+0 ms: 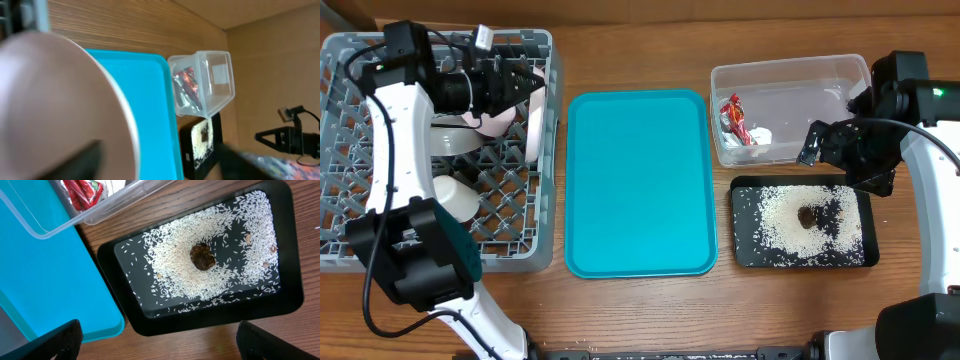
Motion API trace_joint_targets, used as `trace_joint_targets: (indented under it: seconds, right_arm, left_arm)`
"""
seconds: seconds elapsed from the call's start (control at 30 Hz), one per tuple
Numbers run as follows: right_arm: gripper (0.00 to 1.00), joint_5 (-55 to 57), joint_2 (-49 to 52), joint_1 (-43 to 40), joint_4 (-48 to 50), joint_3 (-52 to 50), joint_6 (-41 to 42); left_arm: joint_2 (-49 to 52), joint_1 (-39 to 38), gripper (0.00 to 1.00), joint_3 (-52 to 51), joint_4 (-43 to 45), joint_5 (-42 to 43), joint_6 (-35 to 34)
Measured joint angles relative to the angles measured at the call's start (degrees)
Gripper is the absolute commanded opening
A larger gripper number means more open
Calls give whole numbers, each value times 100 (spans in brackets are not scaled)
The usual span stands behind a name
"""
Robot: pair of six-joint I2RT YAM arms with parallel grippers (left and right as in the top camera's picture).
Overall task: Sort waste into correct bins and load items into the dishwasher
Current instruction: 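Stand the white plate upright in the dish rack with the left gripper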
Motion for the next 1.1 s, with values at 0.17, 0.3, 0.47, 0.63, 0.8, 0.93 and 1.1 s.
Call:
trace_joint_targets:
  seconds: [0.17,0.3,0.47,0.63,0.8,0.93,1.1]
  right_arm:
    - [99,-52,0,0,111,0,-13]
    - [100,-452,-2,4,750,0,-192]
    - [100,-813,-2,245,2004,0,-442]
    - [100,-835,0,822,2841,9,-660]
    - [100,-625,-2,1130,2457,17,-708]
    - [100,-369,0,1091,1919,17,-553]
    - [100,26,-188,1082,2100,-306,-299]
  left_arm:
    - [-87,101,100,0,-85,-227,-83]
    - [-542,52,100,-11,-188,-1062,-101]
    - [-1456,-387,100,-11,-785,-3132,-487]
    - [-1746,-894,100,-9,-1620,-4736,-994]
    - [-1650,-933,100,-9,-2258,-5110,-1128]
    - [-1714,-940,100,-83,-2627,-5108,-1021]
    - [-2507,-1027,100,-925,-2164,-5097,-883]
